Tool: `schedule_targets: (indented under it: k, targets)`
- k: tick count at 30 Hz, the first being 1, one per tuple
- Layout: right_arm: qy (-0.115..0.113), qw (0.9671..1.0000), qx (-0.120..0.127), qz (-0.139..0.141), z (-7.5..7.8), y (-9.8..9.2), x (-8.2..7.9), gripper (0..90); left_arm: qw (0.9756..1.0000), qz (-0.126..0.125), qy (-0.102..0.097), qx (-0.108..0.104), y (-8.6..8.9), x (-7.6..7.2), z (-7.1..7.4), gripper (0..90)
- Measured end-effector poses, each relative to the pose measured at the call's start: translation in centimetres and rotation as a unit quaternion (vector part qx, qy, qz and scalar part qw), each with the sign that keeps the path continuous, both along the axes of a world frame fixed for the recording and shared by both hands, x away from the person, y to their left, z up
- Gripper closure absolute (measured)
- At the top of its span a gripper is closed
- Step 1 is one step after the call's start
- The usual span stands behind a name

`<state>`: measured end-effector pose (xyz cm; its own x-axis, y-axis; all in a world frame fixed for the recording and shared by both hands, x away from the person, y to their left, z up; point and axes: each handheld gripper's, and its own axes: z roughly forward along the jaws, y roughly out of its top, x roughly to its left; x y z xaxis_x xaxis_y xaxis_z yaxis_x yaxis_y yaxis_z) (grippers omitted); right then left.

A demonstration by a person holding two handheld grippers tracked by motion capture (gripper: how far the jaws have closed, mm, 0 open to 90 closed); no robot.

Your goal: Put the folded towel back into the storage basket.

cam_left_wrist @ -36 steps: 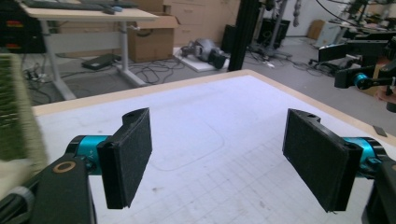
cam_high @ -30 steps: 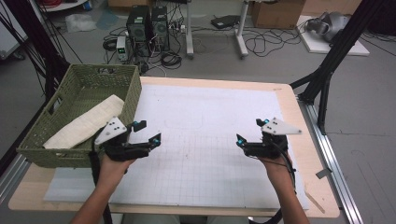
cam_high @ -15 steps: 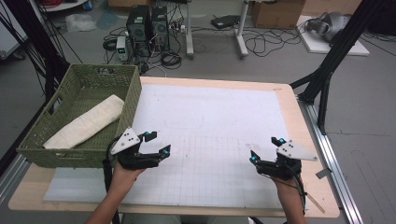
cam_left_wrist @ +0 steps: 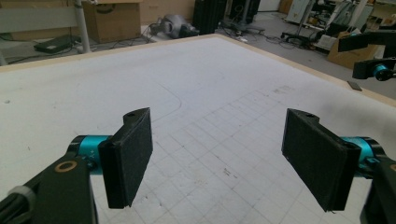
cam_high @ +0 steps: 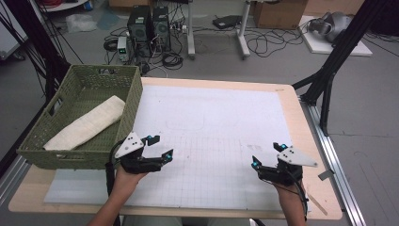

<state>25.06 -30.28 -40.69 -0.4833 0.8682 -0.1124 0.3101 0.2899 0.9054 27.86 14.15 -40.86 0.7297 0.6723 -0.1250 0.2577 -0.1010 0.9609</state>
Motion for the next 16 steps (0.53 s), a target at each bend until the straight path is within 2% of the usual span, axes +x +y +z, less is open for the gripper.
schedule_targets:
  k: [16]
  targets:
    - [0.001, 1.0000, -0.001, -0.004, -0.10, -0.27, 0.01, 11.5, 1.0000, 0.000, 0.004, 0.001, -0.05, 0.14, -0.20, 25.0]
